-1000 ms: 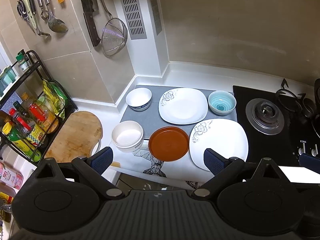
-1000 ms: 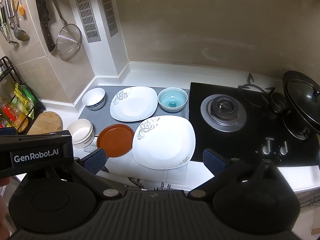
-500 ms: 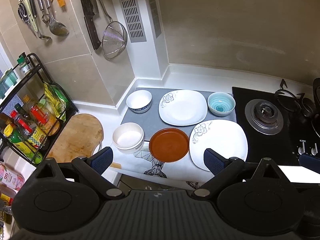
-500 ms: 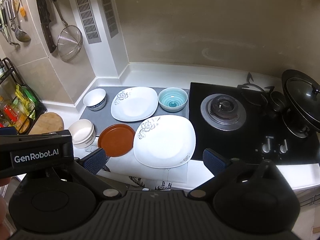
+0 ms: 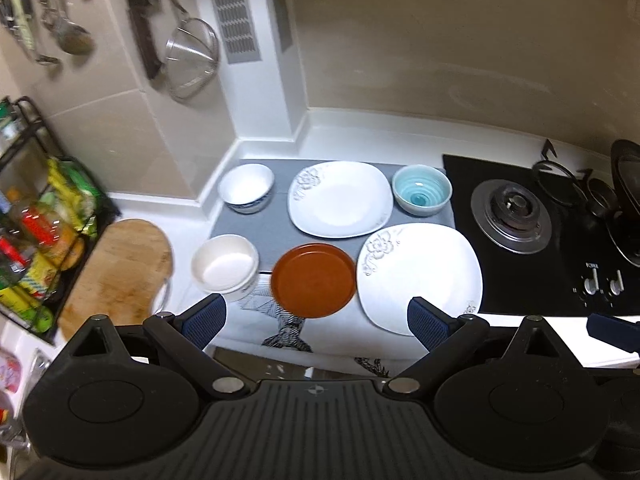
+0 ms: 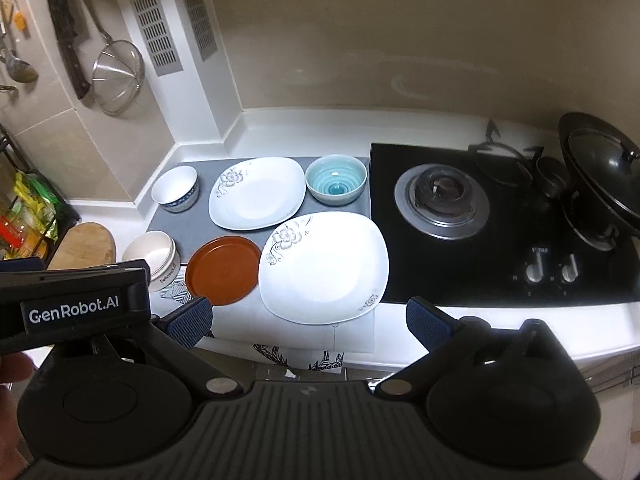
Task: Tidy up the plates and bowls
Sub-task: 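Lower both grippers onto the rim of the white flower-print plate and close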
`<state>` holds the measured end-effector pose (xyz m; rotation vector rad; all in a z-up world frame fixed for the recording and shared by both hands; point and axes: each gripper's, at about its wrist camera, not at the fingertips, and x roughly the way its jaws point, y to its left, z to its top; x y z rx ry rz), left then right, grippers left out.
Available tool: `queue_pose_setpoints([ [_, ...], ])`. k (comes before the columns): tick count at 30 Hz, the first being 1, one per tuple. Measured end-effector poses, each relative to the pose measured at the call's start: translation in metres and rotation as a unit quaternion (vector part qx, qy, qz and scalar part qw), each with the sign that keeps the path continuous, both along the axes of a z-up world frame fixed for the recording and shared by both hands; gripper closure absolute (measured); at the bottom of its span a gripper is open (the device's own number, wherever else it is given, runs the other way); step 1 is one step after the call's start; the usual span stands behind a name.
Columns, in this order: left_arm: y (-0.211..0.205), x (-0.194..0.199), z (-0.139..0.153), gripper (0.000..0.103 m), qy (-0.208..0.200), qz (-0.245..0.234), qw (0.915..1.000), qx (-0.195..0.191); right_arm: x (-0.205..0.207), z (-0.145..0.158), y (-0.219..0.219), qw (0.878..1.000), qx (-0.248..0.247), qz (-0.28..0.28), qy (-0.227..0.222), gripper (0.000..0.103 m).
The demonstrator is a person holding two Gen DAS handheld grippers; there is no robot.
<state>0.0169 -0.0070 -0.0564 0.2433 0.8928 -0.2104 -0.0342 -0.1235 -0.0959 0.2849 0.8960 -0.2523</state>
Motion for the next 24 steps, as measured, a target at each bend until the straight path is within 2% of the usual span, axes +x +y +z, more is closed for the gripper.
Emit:
queue_pose_setpoints([
  [3, 0.008, 0.02, -0.018, 0.006, -0.011, 0.003, 0.9997, -0.02, 0.014, -0.022, -0.009, 0.999, 0.035, -0.019, 0.003, 0.0],
  [6, 0.023, 0.048, -0.041, 0.006, -0.013, -0.029, 0.9966, -0.076, 0.021, -0.047, -0.023, 0.995, 0.088, -0.031, -0.044, 0.0],
  [8, 0.033, 0.075, -0.06, 0.006, 0.01, -0.046, 0.9939, -0.1, 0.029, -0.062, -0.027, 0.995, 0.073, -0.028, -0.069, 0.0],
  [10, 0.037, 0.102, -0.081, 0.006, 0.035, -0.056, 0.9937, -0.091, 0.045, -0.075, -0.027, 0.998, 0.015, -0.032, -0.042, 0.0],
  [11, 0.039, 0.114, -0.091, 0.006, 0.041, -0.068, 0.9931, -0.086, 0.051, -0.082, -0.029, 0.999, 0.003, -0.034, -0.037, 0.0],
  [13, 0.043, 0.139, -0.11, 0.006, 0.068, -0.097, 0.9891, -0.089, 0.06, -0.095, -0.043, 0.998, 0.019, -0.05, -0.035, 0.0],
  [14, 0.042, 0.152, -0.121, 0.007, 0.094, -0.113, 0.985, -0.09, 0.065, -0.102, -0.05, 0.997, 0.029, -0.068, -0.023, 0.0],
  [16, 0.037, 0.181, -0.144, 0.013, 0.158, -0.144, 0.9717, -0.101, 0.072, -0.119, -0.067, 0.992, 0.056, -0.111, 0.0, 0.0],
  [18, 0.027, 0.209, -0.169, 0.021, 0.206, -0.155, 0.9604, -0.106, 0.071, -0.137, -0.084, 0.982, 0.107, -0.156, 0.014, 0.001],
  [20, 0.015, 0.231, -0.192, 0.03, 0.245, -0.16, 0.9489, -0.118, 0.062, -0.155, -0.099, 0.967, 0.181, -0.18, 0.0, 0.005],
  [22, 0.002, 0.252, -0.211, 0.05, 0.274, -0.172, 0.9356, -0.141, 0.052, -0.168, -0.105, 0.954, 0.222, -0.199, -0.014, 0.01],
  [24, -0.011, 0.265, -0.224, 0.052, 0.285, -0.185, 0.9295, -0.144, 0.044, -0.178, -0.11, 0.946, 0.241, -0.214, -0.027, 0.018],
])
